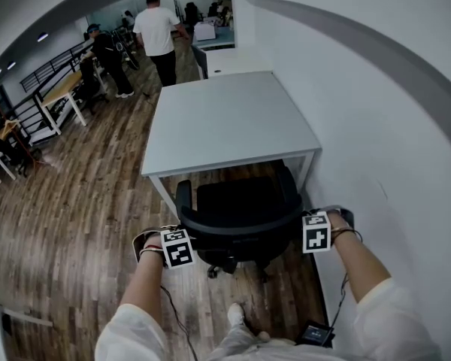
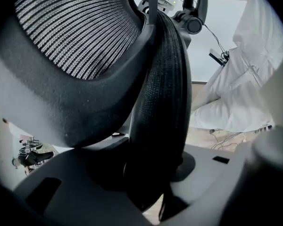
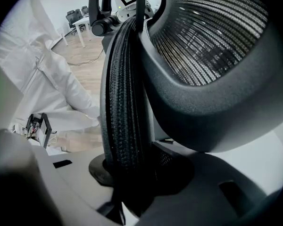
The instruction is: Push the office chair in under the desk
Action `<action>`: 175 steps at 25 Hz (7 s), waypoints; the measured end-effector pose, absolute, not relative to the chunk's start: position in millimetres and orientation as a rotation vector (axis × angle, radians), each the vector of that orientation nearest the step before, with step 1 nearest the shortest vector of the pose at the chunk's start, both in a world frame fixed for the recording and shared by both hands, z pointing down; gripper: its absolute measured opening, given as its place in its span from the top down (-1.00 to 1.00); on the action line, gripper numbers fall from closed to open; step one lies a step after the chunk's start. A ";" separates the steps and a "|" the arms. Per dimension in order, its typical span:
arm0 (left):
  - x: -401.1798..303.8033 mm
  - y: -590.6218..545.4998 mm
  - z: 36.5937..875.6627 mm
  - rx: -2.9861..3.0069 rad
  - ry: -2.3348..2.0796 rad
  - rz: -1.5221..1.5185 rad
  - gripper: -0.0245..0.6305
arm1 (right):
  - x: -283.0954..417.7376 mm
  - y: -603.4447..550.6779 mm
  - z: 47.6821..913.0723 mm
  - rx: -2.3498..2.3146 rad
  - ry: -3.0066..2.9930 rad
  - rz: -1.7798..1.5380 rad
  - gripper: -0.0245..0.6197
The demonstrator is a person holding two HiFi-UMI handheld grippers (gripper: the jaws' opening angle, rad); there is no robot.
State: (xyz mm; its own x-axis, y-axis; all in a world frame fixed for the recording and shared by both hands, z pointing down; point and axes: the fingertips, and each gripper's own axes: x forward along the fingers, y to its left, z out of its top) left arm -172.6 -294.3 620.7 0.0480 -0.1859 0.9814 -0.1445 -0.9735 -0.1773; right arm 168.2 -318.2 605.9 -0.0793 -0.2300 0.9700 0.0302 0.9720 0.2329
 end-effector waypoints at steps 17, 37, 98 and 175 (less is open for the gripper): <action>-185.2 -357.0 619.3 -2.252 0.338 -2.121 0.47 | 151.4 -378.2 598.8 0.149 -1.640 -0.221 0.47; -193.1 -429.9 615.6 -2.252 0.306 -2.135 0.46 | 139.9 -450.2 590.9 0.160 -1.648 -0.232 0.47; -206.8 -565.7 611.1 -2.261 0.404 -2.141 0.46 | 123.6 -603.7 589.3 0.102 -1.683 -0.292 0.48; -158.5 -589.7 500.0 -2.814 1.432 -0.927 0.31 | 80.2 -609.7 478.8 0.945 -2.529 0.156 0.30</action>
State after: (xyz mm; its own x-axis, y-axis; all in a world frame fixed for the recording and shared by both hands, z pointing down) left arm -158.5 -589.7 500.0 0.4655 -0.6983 0.5438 -0.7818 -0.6124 -0.1172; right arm 80.2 -609.7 478.8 -0.6731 -0.5982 0.4348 -0.6471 0.7611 0.0454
